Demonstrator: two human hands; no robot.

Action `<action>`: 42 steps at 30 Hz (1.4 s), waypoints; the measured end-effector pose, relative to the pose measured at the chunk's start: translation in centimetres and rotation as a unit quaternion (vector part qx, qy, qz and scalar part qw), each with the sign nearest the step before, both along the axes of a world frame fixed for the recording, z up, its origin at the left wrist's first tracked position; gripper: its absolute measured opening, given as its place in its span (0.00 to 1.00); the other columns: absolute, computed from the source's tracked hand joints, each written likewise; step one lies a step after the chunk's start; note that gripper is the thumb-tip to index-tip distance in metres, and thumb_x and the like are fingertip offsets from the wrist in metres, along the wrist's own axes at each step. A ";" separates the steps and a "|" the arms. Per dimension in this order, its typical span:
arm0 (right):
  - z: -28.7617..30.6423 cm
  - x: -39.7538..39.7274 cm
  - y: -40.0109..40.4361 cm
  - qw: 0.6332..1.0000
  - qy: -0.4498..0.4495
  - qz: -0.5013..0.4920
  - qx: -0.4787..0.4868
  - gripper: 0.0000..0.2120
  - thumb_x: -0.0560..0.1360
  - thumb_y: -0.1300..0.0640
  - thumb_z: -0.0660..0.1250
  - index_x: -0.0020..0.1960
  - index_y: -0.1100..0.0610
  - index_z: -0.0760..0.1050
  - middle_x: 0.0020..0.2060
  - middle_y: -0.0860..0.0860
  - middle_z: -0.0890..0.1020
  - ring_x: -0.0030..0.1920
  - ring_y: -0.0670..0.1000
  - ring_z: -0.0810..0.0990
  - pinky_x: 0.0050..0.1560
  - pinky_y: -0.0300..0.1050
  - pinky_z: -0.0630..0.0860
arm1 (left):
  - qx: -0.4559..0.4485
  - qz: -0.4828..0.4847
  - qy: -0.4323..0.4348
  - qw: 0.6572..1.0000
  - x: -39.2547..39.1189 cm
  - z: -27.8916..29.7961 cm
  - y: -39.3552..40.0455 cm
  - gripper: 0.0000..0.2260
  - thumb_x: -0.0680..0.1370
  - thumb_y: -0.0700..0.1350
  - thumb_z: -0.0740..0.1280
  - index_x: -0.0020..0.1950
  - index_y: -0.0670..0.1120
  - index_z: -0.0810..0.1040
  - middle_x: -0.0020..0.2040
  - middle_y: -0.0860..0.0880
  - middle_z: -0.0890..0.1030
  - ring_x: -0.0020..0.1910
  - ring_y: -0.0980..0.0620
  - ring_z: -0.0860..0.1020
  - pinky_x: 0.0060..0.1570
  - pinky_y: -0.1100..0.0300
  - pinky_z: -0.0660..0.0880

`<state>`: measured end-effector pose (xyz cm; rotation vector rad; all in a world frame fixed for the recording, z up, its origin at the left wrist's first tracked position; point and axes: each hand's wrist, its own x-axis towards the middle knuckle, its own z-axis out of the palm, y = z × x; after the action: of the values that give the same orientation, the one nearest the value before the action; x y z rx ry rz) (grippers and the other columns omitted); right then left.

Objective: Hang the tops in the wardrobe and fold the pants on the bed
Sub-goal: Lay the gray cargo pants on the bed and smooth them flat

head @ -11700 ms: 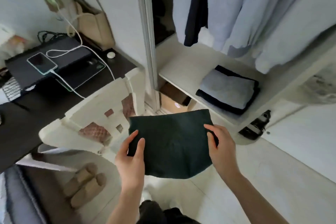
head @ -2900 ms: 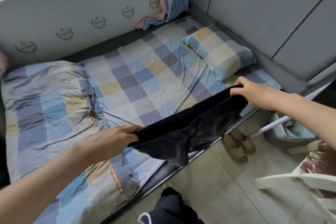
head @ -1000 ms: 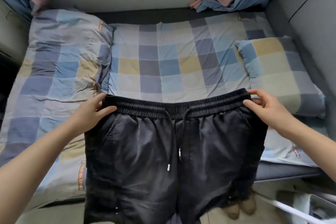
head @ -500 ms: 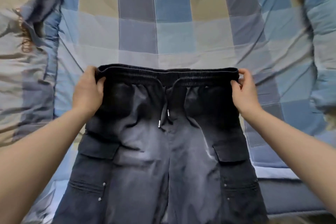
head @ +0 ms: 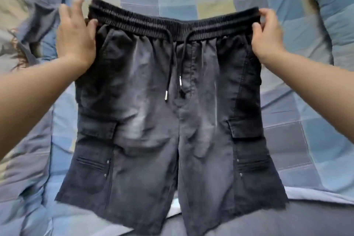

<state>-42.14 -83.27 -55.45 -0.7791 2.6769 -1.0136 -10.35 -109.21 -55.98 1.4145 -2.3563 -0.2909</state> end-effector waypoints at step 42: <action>-10.4 37.2 21.2 0.839 -0.483 0.078 0.239 0.06 0.76 0.64 0.61 0.43 0.59 0.77 0.34 0.53 0.82 0.30 0.47 0.80 0.35 0.40 0.79 | 0.231 0.175 -0.242 0.926 29.4 -9.0 26.8 0.29 0.66 0.34 0.72 0.67 0.41 0.70 0.64 0.37 0.72 0.58 0.32 0.70 0.54 0.38 0.69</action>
<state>-4.91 -62.05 -65.86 -0.2427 1.7939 -0.4416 19.05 -82.43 -65.03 2.3300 -2.4262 -0.4618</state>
